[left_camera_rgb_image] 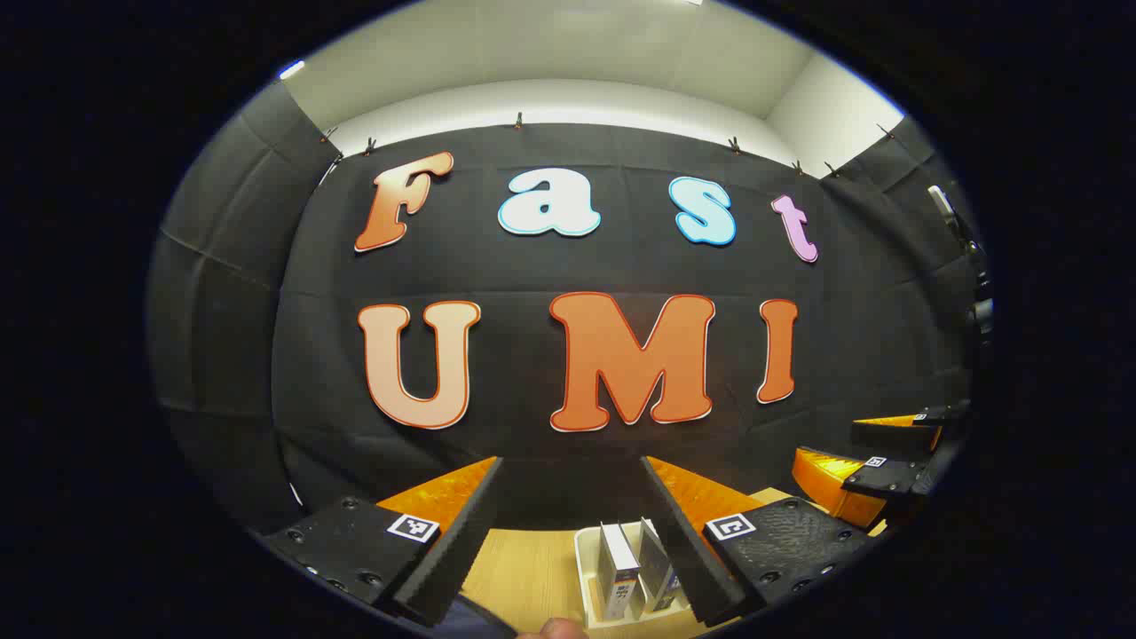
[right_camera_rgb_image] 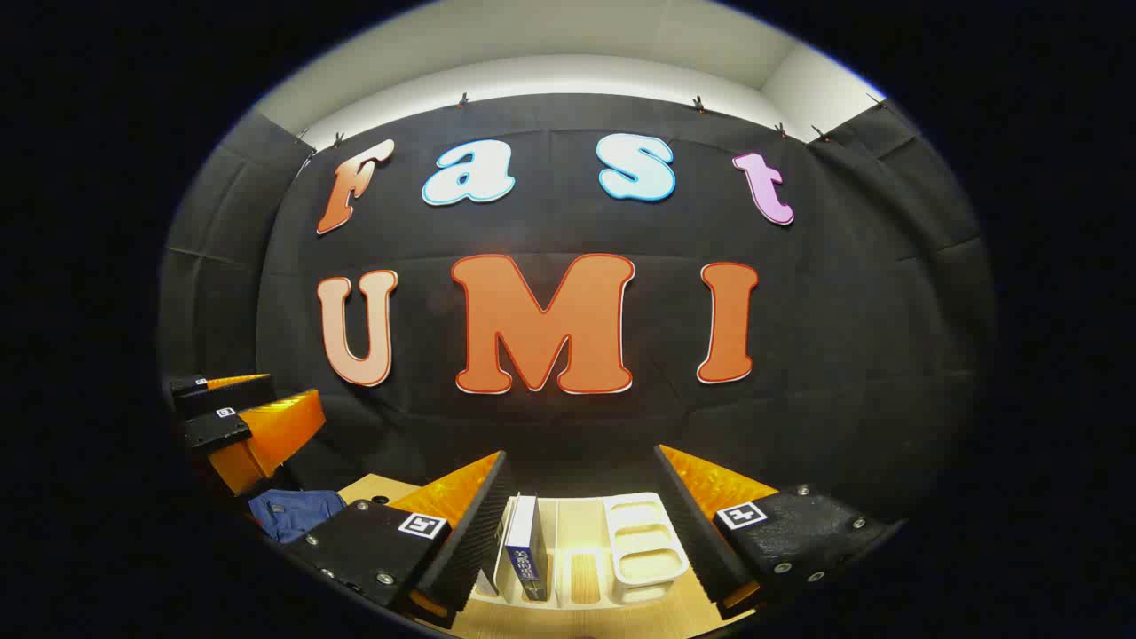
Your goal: Open the schoolbag, grab two books from the bookshelf and put them into the schoolbag.
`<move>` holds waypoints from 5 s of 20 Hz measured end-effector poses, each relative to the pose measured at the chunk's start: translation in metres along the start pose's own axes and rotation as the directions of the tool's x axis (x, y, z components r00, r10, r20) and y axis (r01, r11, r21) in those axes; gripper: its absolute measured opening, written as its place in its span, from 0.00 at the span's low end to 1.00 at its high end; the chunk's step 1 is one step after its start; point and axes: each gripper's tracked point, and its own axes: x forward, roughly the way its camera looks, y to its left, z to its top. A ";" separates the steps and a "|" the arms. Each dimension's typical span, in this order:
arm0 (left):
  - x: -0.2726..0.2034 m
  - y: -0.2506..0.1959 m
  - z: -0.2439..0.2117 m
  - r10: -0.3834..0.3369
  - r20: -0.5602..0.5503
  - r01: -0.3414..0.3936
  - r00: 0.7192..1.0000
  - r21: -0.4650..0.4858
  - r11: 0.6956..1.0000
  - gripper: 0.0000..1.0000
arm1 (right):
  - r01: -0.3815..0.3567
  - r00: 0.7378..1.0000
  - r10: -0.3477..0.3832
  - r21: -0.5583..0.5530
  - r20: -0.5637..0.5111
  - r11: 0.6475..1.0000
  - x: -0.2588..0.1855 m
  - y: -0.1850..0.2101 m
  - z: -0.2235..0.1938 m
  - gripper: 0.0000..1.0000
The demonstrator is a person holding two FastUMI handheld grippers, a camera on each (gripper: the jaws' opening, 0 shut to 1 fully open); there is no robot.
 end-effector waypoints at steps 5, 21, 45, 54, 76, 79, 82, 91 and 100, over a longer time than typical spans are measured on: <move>-0.005 0.014 -0.009 0.045 -0.006 -0.045 0.999 -0.005 0.999 0.96 | 0.025 1.000 -0.025 0.002 -0.003 1.000 0.001 0.006 0.002 0.95; -0.003 0.025 -0.018 0.084 -0.007 -0.084 0.996 -0.028 0.996 0.94 | 0.051 0.997 -0.052 -0.005 -0.063 0.999 0.004 0.009 -0.016 0.95; -0.004 0.062 -0.049 0.127 -0.060 -0.129 0.990 -0.027 0.991 0.94 | 0.032 0.992 -0.034 -0.022 -0.121 0.999 0.023 0.014 -0.041 0.95; -0.021 0.081 -0.115 0.087 -0.241 -0.073 0.967 0.065 0.995 0.94 | 0.034 0.991 -0.038 -0.032 -0.128 0.999 0.031 0.009 -0.052 0.95; -0.127 0.097 -0.365 0.182 -0.819 0.167 0.544 0.318 0.933 0.95 | 0.204 0.961 -0.209 -0.045 -0.183 0.978 0.057 -0.089 -0.089 0.95; -0.136 0.094 -0.391 0.225 -0.830 0.233 0.510 0.385 0.893 0.95 | 0.208 0.956 -0.214 -0.052 -0.199 0.977 0.055 -0.092 -0.096 0.95; -0.142 0.096 -0.404 0.284 -0.827 0.271 0.485 0.451 0.851 0.94 | 0.202 0.954 -0.210 -0.060 -0.212 0.978 0.052 -0.094 -0.102 0.95; -0.168 0.108 -0.428 0.454 -0.766 0.331 0.454 0.618 0.713 0.78 | 0.196 0.950 -0.209 -0.080 -0.230 0.977 0.047 -0.097 -0.109 0.94; -0.165 0.116 -0.419 0.458 -0.771 0.336 0.442 0.616 0.712 0.28 | 0.169 0.959 -0.181 -0.075 -0.218 0.983 0.050 -0.085 -0.102 0.95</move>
